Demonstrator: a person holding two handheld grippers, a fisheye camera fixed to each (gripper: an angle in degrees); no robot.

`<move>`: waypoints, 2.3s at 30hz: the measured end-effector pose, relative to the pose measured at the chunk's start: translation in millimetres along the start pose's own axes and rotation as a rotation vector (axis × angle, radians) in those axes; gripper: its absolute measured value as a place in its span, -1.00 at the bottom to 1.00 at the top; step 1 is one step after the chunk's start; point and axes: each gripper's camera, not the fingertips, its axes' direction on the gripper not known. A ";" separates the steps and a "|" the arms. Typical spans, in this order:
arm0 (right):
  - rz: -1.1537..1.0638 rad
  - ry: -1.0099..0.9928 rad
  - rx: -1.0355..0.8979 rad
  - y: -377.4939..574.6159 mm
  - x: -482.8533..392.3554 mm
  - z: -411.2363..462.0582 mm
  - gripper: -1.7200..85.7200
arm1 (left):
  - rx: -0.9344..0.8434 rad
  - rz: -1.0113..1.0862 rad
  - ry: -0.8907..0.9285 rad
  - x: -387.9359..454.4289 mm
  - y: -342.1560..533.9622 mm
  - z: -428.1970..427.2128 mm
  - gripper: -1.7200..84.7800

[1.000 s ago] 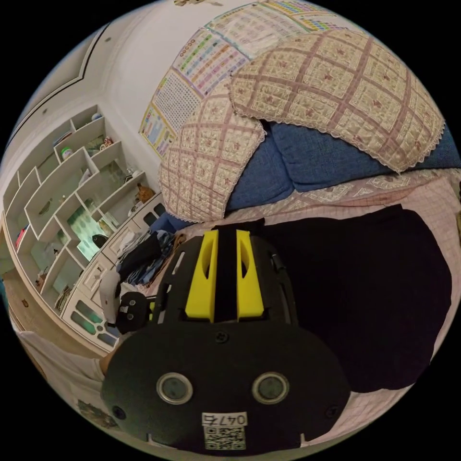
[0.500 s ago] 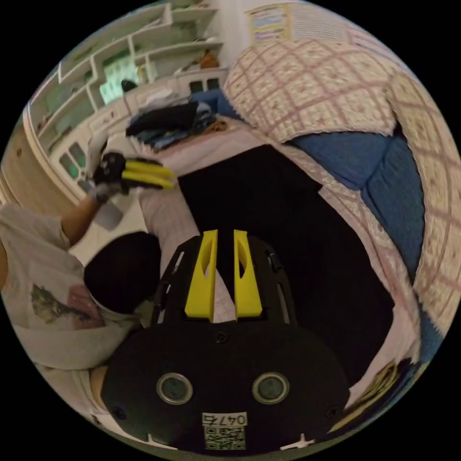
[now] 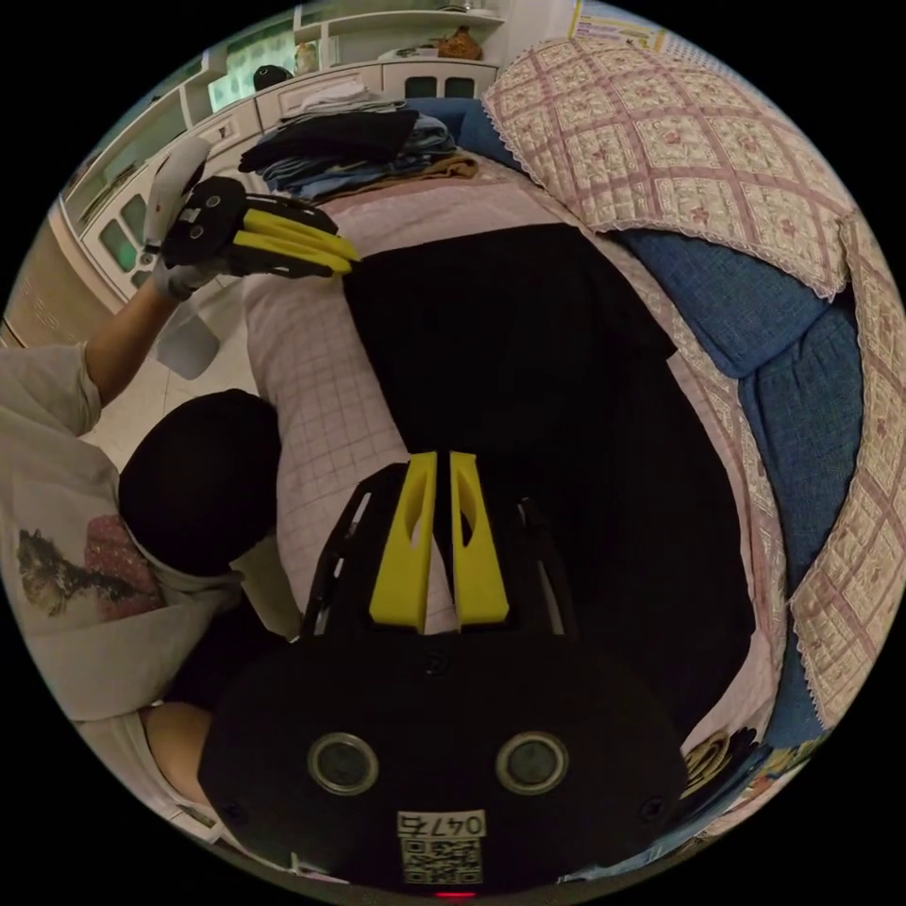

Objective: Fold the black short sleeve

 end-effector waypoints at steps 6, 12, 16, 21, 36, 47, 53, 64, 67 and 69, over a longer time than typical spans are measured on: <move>0.006 -0.035 0.039 -5.2 -6.6 -5.8 -0.96 | 0.086 -0.119 0.037 -57.5 42.5 -4.6 -0.97; 0.034 -0.033 0.089 -9.8 -6.9 -12.9 -0.97 | 0.140 -0.250 0.154 -122.2 93.8 10.5 -0.97; -0.005 -0.049 0.087 -17.7 -12.5 -13.9 -0.95 | 0.145 -0.266 0.171 -147.7 117.7 21.1 -0.97; -0.055 -0.006 0.013 -30.3 -20.4 -8.3 -0.94 | 0.132 -0.246 0.156 -175.1 148.4 34.9 -0.97; -0.072 -0.106 0.159 -40.0 -6.1 -50.0 -0.96 | 0.307 -0.664 0.425 -291.1 305.2 87.7 -0.98; -0.105 -0.183 0.010 -48.6 13.1 -65.1 -0.95 | 0.305 -0.834 0.592 -320.6 356.8 133.3 -0.96; 0.214 -0.130 0.472 -19.1 81.7 -151.3 -0.92 | 0.246 -0.785 0.297 -316.5 352.0 65.1 -0.96; 0.208 0.037 0.273 -55.7 193.7 -139.9 -0.90 | 0.159 -0.362 0.410 -195.0 109.5 68.9 -0.98; 0.150 0.014 0.232 -52.5 204.1 -139.5 -0.90 | 0.092 -0.324 0.426 -170.6 77.3 86.3 -0.98; 0.141 0.020 0.194 -48.6 211.0 -139.7 -0.92 | 0.070 -0.312 0.465 -155.7 63.3 92.4 -0.98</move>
